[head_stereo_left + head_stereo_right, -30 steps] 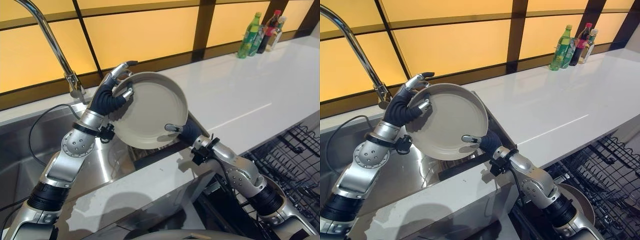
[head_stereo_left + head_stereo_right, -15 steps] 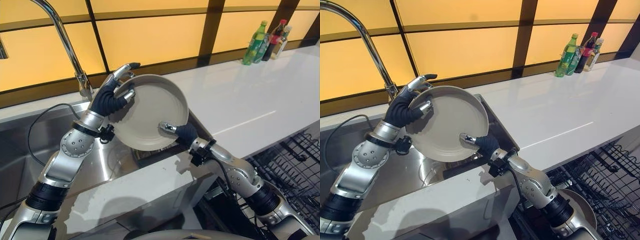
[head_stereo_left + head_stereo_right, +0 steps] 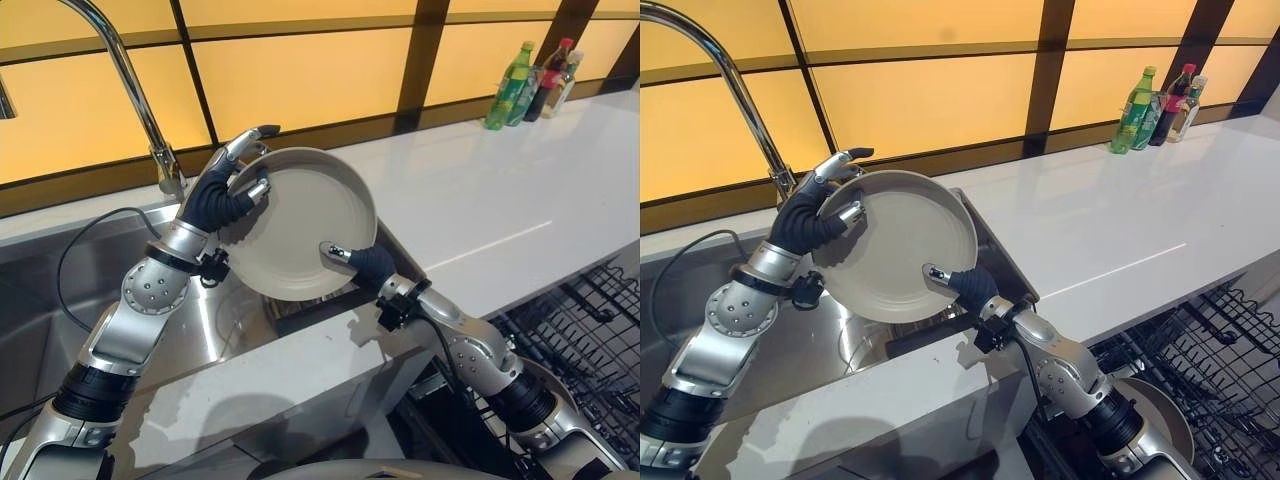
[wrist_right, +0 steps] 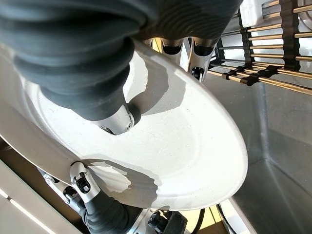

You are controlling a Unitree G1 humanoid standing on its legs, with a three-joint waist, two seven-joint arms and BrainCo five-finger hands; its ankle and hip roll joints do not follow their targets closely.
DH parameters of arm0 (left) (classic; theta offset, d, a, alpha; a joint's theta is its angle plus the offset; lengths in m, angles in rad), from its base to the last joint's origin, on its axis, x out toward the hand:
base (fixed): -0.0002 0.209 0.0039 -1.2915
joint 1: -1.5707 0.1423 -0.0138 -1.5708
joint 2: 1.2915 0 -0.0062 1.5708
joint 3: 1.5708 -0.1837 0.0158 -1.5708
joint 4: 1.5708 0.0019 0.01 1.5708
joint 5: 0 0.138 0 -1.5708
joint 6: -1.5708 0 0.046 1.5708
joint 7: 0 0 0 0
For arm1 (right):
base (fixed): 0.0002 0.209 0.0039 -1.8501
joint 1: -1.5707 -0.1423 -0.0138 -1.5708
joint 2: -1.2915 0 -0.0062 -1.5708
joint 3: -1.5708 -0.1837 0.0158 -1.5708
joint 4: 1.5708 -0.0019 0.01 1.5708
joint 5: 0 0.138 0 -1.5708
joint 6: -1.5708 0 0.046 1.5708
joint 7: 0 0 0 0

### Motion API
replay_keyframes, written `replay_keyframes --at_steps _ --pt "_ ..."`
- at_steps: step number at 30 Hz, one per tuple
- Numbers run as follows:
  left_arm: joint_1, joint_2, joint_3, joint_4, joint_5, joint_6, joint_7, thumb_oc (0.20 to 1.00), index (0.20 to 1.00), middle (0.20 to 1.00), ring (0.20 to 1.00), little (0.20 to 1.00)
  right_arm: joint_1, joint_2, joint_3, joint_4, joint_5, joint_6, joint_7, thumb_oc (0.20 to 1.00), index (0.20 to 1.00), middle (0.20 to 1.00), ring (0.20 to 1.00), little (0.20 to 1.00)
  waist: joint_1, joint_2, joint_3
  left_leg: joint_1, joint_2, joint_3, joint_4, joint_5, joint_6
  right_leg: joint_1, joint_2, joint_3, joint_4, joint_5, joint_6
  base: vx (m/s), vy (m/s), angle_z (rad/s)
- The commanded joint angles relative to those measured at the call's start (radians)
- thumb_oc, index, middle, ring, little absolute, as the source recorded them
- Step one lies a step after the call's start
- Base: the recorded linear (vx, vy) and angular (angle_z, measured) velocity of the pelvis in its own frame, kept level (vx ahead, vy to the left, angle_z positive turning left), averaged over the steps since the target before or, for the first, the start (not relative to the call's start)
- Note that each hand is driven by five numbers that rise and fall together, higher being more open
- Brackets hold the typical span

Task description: Pick up plates and place into dishwasher.

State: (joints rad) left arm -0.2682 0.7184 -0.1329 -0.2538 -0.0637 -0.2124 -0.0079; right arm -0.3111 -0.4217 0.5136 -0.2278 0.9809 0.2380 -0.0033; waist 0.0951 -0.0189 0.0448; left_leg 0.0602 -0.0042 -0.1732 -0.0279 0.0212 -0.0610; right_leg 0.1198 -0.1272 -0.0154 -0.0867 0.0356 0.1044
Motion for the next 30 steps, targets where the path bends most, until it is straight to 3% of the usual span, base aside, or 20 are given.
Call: replay_keyframes --at_steps 1,6,11,18,25,30 --pt "-0.088 -0.016 -0.024 0.048 -0.052 0.035 -0.007 1.0 1.0 1.0 1.0 1.0 -0.085 0.072 -0.051 -0.065 0.066 -0.118 0.017 0.2 0.2 0.2 0.2 0.2 -0.024 -0.007 -0.05 0.009 -0.059 -0.007 -0.007 -0.011 0.082 -0.067 0.007 0.052 0.087 0.012 0.006 -0.02 0.023 -0.07" --pt "-0.056 -0.019 0.104 0.107 -0.17 0.013 0.175 1.0 1.0 1.0 1.0 1.0 -0.031 0.05 -0.156 -0.08 0.047 -0.139 -0.011 0.2 0.2 0.2 0.2 0.2 -0.041 -0.006 -0.057 0.011 -0.056 0.013 -0.006 -0.014 0.084 -0.07 0.009 0.072 0.085 0.016 0.005 -0.03 0.022 -0.07" --pt "0.001 -0.067 0.211 0.098 -0.159 -0.008 0.299 1.0 1.0 1.0 1.0 1.0 -0.005 0.046 -0.239 -0.112 0.034 -0.158 -0.028 0.2 0.2 0.2 0.2 0.2 -0.057 -0.005 -0.055 0.01 -0.056 0.022 0.001 -0.02 0.085 -0.077 0.011 0.09 0.091 0.014 -0.001 -0.03 0.023 -0.15" --pt "0.032 -0.082 0.27 0.108 -0.12 -0.017 0.361 1.0 1.0 1.0 1.0 1.0 0.036 0.012 -0.314 -0.116 -0.052 -0.172 -0.057 0.2 0.2 0.2 0.2 0.2 -0.079 -0.004 -0.057 0.017 -0.055 0.039 0.006 -0.029 0.084 -0.082 0.009 0.107 0.093 0.018 0.001 -0.01 0.032 -0.11" --pt "0.076 -0.085 0.312 0.112 -0.116 -0.012 0.359 1.0 1.0 1.0 1.0 1.0 0.092 -0.041 -0.421 -0.085 -0.244 -0.191 -0.15 0.2 0.2 0.2 0.2 0.2 -0.105 -0.008 -0.037 0.021 -0.052 0.069 0.024 -0.052 0.085 -0.097 -0.002 0.138 0.092 0.034 0.015 0.02 0.027 -0.11" --pt "0.112 -0.056 0.349 0.138 -0.138 0.003 0.346 1.0 1.0 1.0 1.0 1.0 0.133 -0.064 -0.483 -0.029 -0.276 -0.178 -0.179 0.2 0.2 0.2 0.2 0.2 -0.122 -0.011 -0.013 0.024 -0.046 0.1 0.042 -0.071 0.085 -0.11 -0.008 0.152 0.099 0.041 0.029 0.01 0.0 -0.24"
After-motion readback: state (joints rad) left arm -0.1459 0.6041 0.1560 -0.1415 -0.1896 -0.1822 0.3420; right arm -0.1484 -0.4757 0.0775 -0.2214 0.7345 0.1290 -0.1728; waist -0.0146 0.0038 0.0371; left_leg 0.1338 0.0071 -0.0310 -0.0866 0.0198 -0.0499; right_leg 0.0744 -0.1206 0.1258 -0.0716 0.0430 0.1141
